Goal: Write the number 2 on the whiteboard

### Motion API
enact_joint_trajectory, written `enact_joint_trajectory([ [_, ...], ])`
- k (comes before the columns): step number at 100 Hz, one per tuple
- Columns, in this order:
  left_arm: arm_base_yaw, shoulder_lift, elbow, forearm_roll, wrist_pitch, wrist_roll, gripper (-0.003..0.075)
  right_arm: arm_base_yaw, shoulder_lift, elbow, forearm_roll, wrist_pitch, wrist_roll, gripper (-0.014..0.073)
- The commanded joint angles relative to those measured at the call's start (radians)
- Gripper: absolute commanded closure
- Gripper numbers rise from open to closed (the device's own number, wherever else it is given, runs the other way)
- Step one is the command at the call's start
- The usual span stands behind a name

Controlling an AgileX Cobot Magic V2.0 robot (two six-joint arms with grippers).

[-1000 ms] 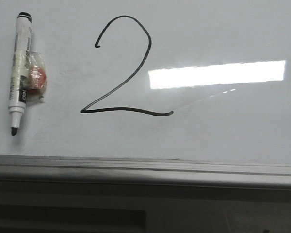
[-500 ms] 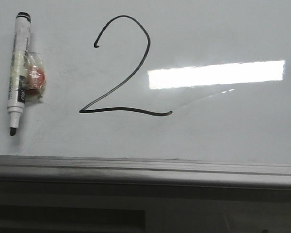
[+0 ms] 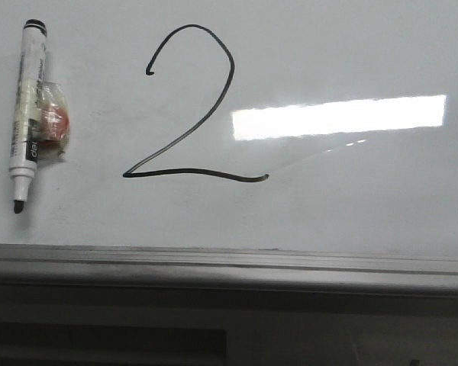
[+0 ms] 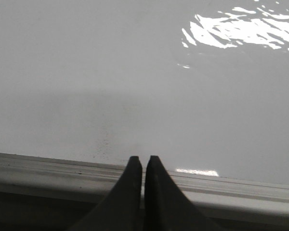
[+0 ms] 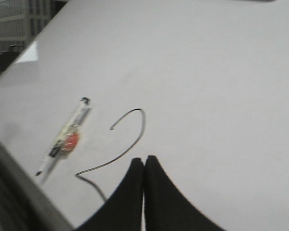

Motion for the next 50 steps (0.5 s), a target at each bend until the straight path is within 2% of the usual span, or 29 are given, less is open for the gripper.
enact_joint_trajectory([
  [1, 0.002, -0.028, 0.029, 0.004, -0.049, -0.011, 0.0739, -0.156, 0.053, 0.036, 0.004, -0.282, -0.015, 0.0654],
  [11, 0.002, -0.028, 0.029, 0.004, -0.049, -0.011, 0.0739, -0.346, 0.066, 0.104, 0.004, -0.429, 0.029, 0.0654],
  [22, 0.002, -0.028, 0.029, 0.004, -0.049, -0.011, 0.0739, -0.479, 0.066, 0.147, 0.004, -0.453, 0.049, 0.0654],
  [31, 0.002, -0.028, 0.029, 0.004, -0.049, -0.011, 0.0739, -0.533, 0.043, 0.144, 0.004, -0.345, 0.063, 0.0654],
  [50, 0.002, -0.028, 0.029, 0.004, -0.049, -0.011, 0.0739, -0.551, -0.102, 0.144, 0.013, -0.037, 0.063, 0.0654],
])
